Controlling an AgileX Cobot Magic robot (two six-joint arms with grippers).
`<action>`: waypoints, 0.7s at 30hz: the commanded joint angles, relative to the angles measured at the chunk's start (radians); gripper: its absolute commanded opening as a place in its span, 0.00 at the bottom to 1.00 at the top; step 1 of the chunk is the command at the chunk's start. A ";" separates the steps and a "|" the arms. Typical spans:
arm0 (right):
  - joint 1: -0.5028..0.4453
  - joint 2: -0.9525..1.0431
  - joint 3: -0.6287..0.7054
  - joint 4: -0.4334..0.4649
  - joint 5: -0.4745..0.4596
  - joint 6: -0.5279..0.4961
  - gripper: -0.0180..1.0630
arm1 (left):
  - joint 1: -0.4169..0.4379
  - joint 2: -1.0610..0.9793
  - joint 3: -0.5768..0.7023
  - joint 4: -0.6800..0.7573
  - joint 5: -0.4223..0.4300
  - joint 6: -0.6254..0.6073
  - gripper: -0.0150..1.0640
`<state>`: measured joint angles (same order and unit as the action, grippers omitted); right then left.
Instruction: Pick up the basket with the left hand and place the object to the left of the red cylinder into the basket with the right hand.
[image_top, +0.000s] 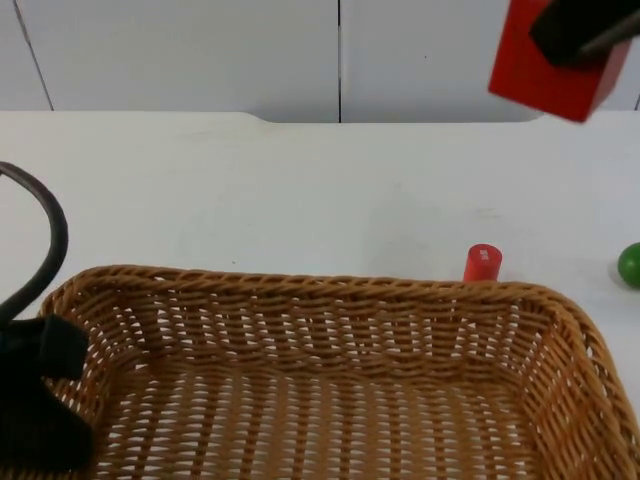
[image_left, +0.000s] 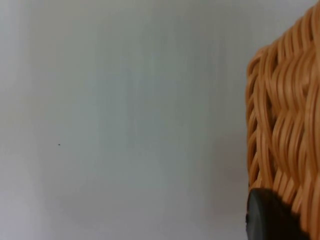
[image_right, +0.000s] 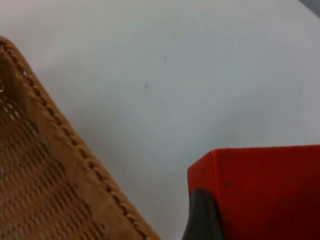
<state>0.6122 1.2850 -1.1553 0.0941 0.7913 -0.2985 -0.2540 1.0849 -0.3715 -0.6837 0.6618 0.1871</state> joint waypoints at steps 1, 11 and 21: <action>0.000 -0.010 0.016 0.026 -0.013 0.006 0.02 | 0.000 -0.008 -0.001 -0.043 -0.008 -0.001 0.01; 0.182 -0.010 0.059 0.066 -0.063 -0.005 0.02 | 0.000 -0.008 -0.001 -0.065 -0.013 -0.001 0.01; 0.284 -0.010 0.253 0.066 -0.252 -0.005 0.02 | 0.000 -0.008 -0.001 -0.067 -0.017 -0.001 0.01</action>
<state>0.8879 1.2850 -0.9432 0.1586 0.5964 -0.2946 -0.2540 1.0849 -0.3715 -0.7050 0.6555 0.1871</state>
